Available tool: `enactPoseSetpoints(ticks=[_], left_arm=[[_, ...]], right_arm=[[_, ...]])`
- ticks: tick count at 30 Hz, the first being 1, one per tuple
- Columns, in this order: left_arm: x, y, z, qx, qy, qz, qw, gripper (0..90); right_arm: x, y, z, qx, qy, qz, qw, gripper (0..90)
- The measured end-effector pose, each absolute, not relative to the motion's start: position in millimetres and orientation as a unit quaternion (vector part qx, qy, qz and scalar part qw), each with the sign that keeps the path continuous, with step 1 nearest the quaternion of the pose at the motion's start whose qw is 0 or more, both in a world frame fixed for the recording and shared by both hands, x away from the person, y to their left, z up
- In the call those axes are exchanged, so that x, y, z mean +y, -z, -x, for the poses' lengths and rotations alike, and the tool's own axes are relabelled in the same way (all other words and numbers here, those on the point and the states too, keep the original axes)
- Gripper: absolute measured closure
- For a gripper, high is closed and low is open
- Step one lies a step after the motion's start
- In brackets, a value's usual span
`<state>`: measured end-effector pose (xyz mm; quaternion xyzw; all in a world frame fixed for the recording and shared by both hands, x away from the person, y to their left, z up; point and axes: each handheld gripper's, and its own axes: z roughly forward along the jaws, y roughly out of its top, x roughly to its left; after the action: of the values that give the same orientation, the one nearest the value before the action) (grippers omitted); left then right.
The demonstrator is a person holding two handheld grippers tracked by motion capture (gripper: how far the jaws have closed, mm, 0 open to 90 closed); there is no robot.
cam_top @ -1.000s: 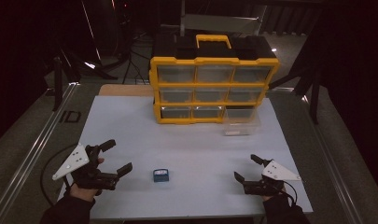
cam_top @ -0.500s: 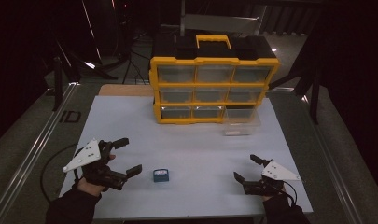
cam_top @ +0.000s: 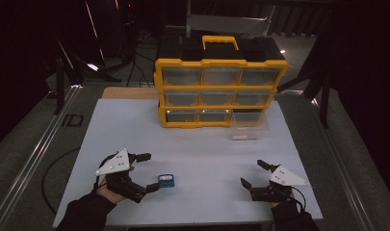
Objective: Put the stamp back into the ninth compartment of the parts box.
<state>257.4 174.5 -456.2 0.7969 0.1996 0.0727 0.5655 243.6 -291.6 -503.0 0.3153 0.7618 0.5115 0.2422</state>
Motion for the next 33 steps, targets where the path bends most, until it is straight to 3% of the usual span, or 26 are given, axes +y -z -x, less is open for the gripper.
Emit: enactPoseSetpoints(ticks=[12, 33], left_arm=[[165.4, 485.6, -271.5, 0.205, -0.053, -0.831, 0.514, 0.0], [158.2, 509.5, -287.3, 0.174, -0.012, -0.875, 0.451, 38.1]], right_arm=[[-291.5, 504.0, -244.1, 0.763, -0.511, -0.314, 0.239, 9.1], [-291.5, 505.0, -244.2, 0.766, -0.511, -0.312, 0.236, 9.2]])
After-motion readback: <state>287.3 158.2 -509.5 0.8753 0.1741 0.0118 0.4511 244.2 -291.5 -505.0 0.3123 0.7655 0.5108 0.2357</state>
